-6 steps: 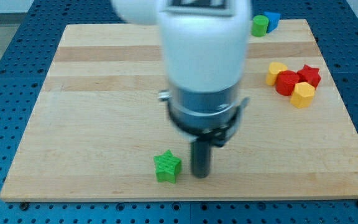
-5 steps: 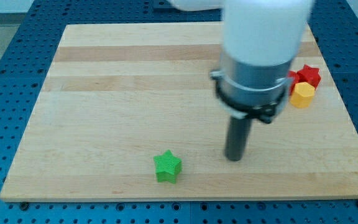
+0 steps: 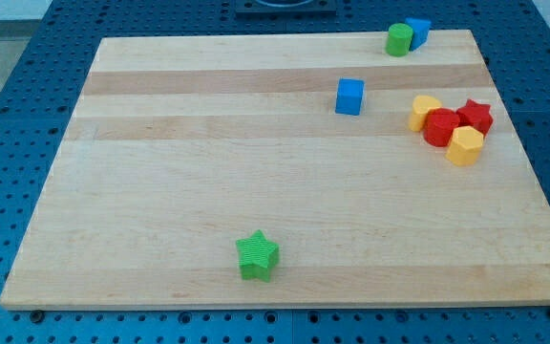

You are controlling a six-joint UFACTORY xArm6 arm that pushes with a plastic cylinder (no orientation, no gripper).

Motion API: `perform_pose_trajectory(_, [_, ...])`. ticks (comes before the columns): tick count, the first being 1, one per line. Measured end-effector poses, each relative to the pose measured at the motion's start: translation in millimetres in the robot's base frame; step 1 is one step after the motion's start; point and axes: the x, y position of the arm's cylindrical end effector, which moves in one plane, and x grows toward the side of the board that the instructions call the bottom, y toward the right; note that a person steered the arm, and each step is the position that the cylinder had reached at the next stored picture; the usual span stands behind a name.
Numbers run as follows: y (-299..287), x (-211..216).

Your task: Move the arm towards right to the blue triangle

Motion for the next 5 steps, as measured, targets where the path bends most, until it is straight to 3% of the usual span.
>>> perform_pose_trajectory(1, [-9.4, -31.5])
perform_pose_trajectory(3, [-49.3, -171.3])
perform_pose_trajectory(5, [-63.5, -273.6])
